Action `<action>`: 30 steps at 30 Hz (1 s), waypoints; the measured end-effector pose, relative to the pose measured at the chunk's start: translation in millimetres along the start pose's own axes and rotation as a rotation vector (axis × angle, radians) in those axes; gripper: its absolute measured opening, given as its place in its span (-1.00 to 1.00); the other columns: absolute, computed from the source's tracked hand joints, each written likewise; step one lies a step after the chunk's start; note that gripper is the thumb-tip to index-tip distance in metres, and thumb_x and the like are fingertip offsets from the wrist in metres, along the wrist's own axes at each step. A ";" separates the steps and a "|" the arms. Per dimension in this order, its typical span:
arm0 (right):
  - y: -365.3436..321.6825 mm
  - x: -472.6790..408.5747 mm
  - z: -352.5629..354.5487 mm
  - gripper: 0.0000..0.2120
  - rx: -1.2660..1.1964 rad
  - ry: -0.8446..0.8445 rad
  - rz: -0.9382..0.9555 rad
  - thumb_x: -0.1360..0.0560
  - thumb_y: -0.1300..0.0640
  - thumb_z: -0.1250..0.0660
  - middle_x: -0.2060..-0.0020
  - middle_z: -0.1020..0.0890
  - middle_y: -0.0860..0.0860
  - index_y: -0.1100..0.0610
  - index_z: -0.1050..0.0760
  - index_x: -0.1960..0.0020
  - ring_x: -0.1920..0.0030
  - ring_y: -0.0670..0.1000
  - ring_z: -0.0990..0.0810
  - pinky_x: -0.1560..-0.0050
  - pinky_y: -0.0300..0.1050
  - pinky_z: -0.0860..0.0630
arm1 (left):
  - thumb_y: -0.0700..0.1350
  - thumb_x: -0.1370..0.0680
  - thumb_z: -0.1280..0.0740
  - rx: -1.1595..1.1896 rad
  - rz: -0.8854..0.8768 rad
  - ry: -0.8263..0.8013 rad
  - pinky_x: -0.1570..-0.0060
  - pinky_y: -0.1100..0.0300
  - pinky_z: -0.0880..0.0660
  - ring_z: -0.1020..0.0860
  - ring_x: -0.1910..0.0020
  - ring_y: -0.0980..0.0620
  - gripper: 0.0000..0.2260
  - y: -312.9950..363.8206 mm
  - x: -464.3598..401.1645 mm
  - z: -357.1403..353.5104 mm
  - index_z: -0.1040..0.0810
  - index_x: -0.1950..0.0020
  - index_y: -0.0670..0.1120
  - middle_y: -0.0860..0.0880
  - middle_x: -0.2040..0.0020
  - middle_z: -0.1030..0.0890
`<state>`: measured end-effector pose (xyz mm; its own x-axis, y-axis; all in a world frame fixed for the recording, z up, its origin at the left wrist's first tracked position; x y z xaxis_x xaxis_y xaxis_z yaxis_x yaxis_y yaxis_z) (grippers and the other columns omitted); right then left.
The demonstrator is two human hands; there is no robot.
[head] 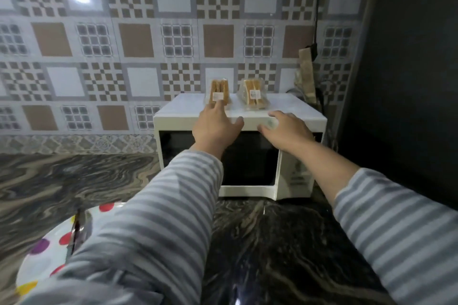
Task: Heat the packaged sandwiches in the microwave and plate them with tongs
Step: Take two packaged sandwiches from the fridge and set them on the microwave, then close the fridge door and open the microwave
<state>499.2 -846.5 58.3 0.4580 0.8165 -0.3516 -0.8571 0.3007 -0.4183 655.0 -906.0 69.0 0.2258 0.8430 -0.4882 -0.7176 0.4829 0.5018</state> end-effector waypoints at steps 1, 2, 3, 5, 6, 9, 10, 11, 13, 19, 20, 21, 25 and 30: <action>3.7 17.3 -3.3 -0.43 0.009 -0.025 0.002 -0.49 -0.27 -0.20 -0.35 -0.41 0.06 -0.08 -0.28 -0.43 -0.32 0.17 -0.40 -0.24 0.10 -0.43 | 0.17 -0.50 -0.28 -0.009 0.007 -0.024 -0.14 -0.02 -0.48 -0.45 -0.26 -0.08 -0.47 -1.1 18.3 -1.3 -0.31 -0.42 0.03 -0.04 -0.34 -0.42; 8.6 34.3 -8.3 -0.43 0.012 -0.053 0.001 -0.49 -0.27 -0.21 -0.35 -0.41 0.06 -0.08 -0.29 -0.43 -0.33 0.17 -0.39 -0.24 0.09 -0.43 | 0.18 -0.49 -0.28 -0.016 0.014 -0.059 -0.14 -0.04 -0.48 -0.46 -0.25 -0.08 -0.47 -3.1 36.6 -4.0 -0.31 -0.41 0.03 -0.04 -0.33 -0.43; 14.2 52.2 -13.1 -0.43 0.010 -0.083 -0.006 -0.49 -0.27 -0.21 -0.36 -0.41 0.06 -0.08 -0.30 -0.43 -0.34 0.17 -0.38 -0.25 0.08 -0.42 | 0.19 -0.48 -0.29 -0.023 0.019 -0.096 -0.16 -0.06 -0.47 -0.46 -0.26 -0.08 -0.46 -5.4 54.8 -7.9 -0.32 -0.41 0.04 -0.04 -0.33 -0.43; 25.4 87.7 -21.9 -0.44 0.004 -0.134 -0.034 -0.49 -0.25 -0.22 -0.39 -0.40 0.05 -0.09 -0.30 -0.44 -0.38 0.16 -0.35 -0.29 0.05 -0.40 | 0.19 -0.47 -0.29 -0.032 0.026 -0.161 -0.21 -0.07 -0.44 -0.44 -0.28 -0.06 -0.47 -9.9 91.6 -15.3 -0.34 -0.40 0.04 -0.03 -0.33 -0.44; 30.4 105.4 -25.9 -0.45 0.006 -0.154 -0.052 -0.50 -0.22 -0.22 -0.40 -0.39 0.05 -0.09 -0.30 -0.44 -0.39 0.16 -0.34 -0.31 0.05 -0.38 | 0.19 -0.48 -0.29 -0.036 0.029 -0.187 -0.22 -0.06 -0.43 -0.43 -0.30 -0.05 -0.47 -12.2 109.8 -18.3 -0.34 -0.40 0.04 -0.03 -0.34 -0.44; 44.9 158.0 -36.3 -0.48 0.030 -0.189 -0.102 -0.50 -0.17 -0.23 -0.38 -0.42 0.06 -0.05 -0.35 -0.42 -0.36 0.16 -0.37 -0.32 0.06 -0.39 | 0.17 -0.48 -0.28 -0.062 0.034 -0.282 -0.20 -0.02 -0.43 -0.44 -0.29 -0.08 -0.48 -20.1 163.4 -24.8 -0.34 -0.40 0.03 -0.04 -0.32 -0.46; 50.2 175.4 -38.8 -0.50 0.041 -0.204 -0.120 -0.49 -0.15 -0.24 -0.36 -0.44 0.06 -0.05 -0.37 -0.40 -0.34 0.16 -0.40 -0.31 0.04 -0.40 | 0.17 -0.48 -0.26 -0.078 0.043 -0.336 -0.19 -0.01 -0.43 -0.45 -0.29 -0.10 -0.48 -22.2 180.9 -25.9 -0.34 -0.40 0.03 -0.05 -0.32 -0.47; 54.4 194.2 -40.0 -0.51 0.053 -0.230 -0.139 -0.49 -0.14 -0.24 -0.35 -0.44 0.06 -0.04 -0.39 -0.39 -0.33 0.16 -0.42 -0.30 0.02 -0.41 | 0.19 -0.48 -0.25 -0.093 0.048 -0.388 -0.19 -0.02 -0.43 -0.46 -0.28 -0.13 -0.48 -24.0 197.5 -26.1 -0.34 -0.40 0.03 -0.06 -0.31 -0.48; 61.0 234.4 -42.4 -0.52 0.073 -0.277 -0.179 -0.49 -0.12 -0.26 -0.35 -0.44 0.06 -0.04 -0.39 -0.39 -0.33 0.15 -0.43 -0.29 -0.01 -0.42 | 0.19 -0.47 -0.25 -0.103 0.040 -0.475 -0.20 -0.03 -0.45 -0.48 -0.25 -0.15 -0.48 -26.3 230.5 -23.0 -0.36 -0.37 0.02 -0.09 -0.28 -0.51; 70.3 357.3 -39.9 -0.57 0.009 -0.310 -0.315 -0.55 -0.05 -0.24 -0.35 -0.46 0.04 -0.01 -0.40 -0.40 -0.28 0.12 -0.47 -0.24 -0.01 -0.47 | 0.11 -0.49 -0.27 -0.050 -0.098 -0.647 -0.12 0.03 -0.51 -0.54 -0.16 -0.10 -0.65 -30.8 324.4 1.0 -0.50 -0.25 0.09 -0.03 -0.21 -0.56; 70.6 379.4 -38.5 -0.58 0.008 -0.316 -0.338 -0.55 -0.03 -0.23 -0.35 -0.45 0.04 -0.01 -0.40 -0.40 -0.29 0.12 -0.46 -0.24 -0.03 -0.46 | 0.09 -0.50 -0.26 -0.043 -0.117 -0.681 -0.10 0.04 -0.52 -0.55 -0.13 -0.09 -0.69 -33.2 340.9 3.7 -0.52 -0.23 0.11 -0.01 -0.19 -0.58; 70.6 402.5 -36.4 -0.59 0.023 -0.320 -0.365 -0.55 -0.02 -0.22 -0.35 -0.46 0.04 -0.02 -0.41 -0.39 -0.29 0.12 -0.45 -0.23 -0.05 -0.45 | 0.08 -0.50 -0.26 -0.044 -0.134 -0.716 -0.09 0.03 -0.53 -0.56 -0.12 -0.09 -0.70 -35.3 357.2 6.3 -0.53 -0.22 0.13 0.00 -0.18 -0.58; 70.6 489.0 -24.3 -0.68 0.028 -0.331 -0.474 -0.56 0.03 -0.17 -0.23 -0.51 0.04 -0.02 -0.49 -0.28 -0.17 0.13 -0.51 -0.04 -0.07 -0.50 | 0.07 -0.51 -0.29 -0.053 -0.203 -0.868 -0.17 0.02 -0.49 -0.53 -0.19 -0.09 -0.66 -34.8 418.2 16.0 -0.50 -0.28 0.09 -0.01 -0.25 -0.54; 82.5 567.5 -1.4 -0.65 0.056 -0.311 -0.623 -0.54 -0.02 -0.21 -0.28 -0.47 0.03 -0.10 -0.44 -0.31 -0.23 0.13 -0.47 -0.19 0.07 -0.49 | 0.07 -0.51 -0.25 -0.089 -0.343 -0.976 -0.25 0.06 -0.42 -0.48 -0.27 -0.08 -0.64 -6.8 482.5 18.5 -0.50 -0.28 0.03 -0.02 -0.30 -0.52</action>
<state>688.8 -359.1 -176.9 0.7866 0.5844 0.1993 -0.4712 0.7767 -0.4179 781.0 -498.2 -156.8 0.8338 0.5081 0.2161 -0.5515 0.7470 0.3713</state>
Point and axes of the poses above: each hand's wrist, its own x-axis away from the middle knuckle, its own z-axis out of the back of the hand, y = z × x, the point moved 1 cm from there along -x, towards the middle knuckle
